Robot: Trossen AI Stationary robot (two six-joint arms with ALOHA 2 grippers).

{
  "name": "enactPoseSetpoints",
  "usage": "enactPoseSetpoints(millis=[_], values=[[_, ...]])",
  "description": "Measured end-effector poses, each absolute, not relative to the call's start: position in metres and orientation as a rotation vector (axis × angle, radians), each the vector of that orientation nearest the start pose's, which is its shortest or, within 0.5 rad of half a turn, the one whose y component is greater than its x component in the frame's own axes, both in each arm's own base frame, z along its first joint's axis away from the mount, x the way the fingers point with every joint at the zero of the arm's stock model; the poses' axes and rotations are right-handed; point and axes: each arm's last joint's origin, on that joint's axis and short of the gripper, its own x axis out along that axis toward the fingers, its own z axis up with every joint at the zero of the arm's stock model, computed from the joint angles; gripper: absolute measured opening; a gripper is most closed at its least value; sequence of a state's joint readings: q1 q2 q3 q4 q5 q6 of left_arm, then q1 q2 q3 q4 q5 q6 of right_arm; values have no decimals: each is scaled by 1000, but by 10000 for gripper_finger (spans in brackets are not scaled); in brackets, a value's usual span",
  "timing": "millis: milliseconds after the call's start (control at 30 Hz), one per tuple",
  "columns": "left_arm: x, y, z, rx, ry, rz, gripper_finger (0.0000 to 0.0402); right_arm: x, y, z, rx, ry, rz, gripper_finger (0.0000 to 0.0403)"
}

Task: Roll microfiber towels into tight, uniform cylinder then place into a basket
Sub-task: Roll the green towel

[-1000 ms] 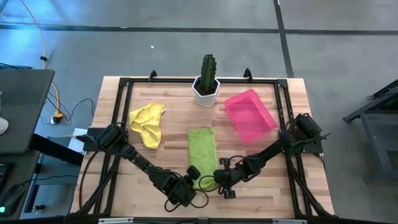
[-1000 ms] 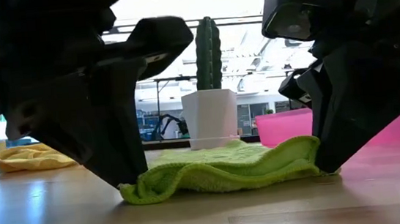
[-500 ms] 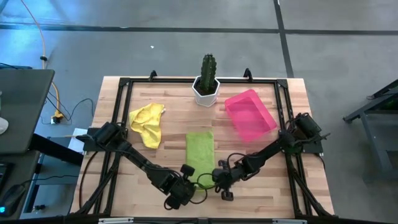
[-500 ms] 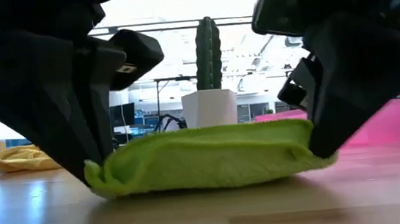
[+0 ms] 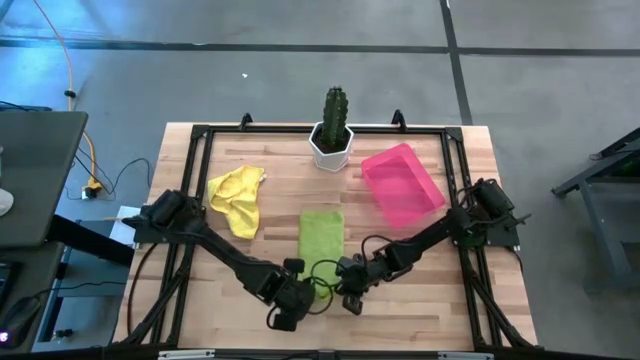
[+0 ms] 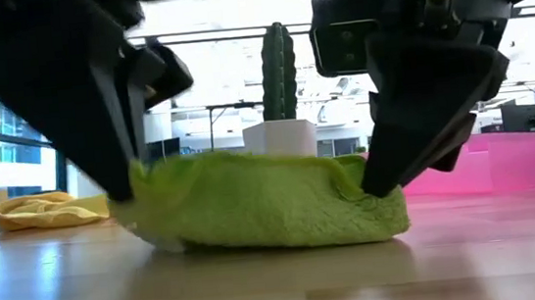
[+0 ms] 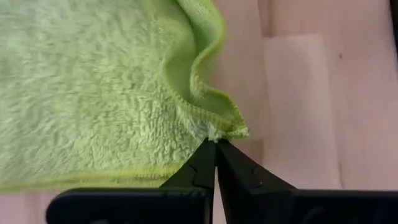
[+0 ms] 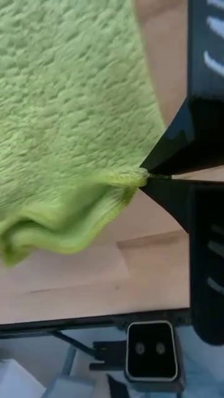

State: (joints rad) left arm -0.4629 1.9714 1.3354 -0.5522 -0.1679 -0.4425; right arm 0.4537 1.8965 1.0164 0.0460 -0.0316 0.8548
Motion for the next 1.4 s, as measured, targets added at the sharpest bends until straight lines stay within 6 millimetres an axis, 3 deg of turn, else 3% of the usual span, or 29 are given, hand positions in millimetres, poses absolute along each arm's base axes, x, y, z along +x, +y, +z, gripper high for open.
enactPoseSetpoints(millis=[233,633,833,967,1167,1267,1400], values=[[349,-162,171,-72,1132,127,1,334,163,131,618,955,73,4],[349,-155,145,-119,1233,270,1,334,159,130,541,937,27,7],[350,-152,144,-100,1225,299,1,332,159,131,412,955,116,58],[351,-150,144,-105,1223,304,1,333,157,147,435,1000,187,99],[352,-147,144,-107,1222,312,1,336,174,166,120,806,283,113],[352,-147,144,-104,1219,314,1,333,182,162,-34,766,238,110],[352,-147,144,-103,1222,315,1,334,185,151,-83,765,187,108]])
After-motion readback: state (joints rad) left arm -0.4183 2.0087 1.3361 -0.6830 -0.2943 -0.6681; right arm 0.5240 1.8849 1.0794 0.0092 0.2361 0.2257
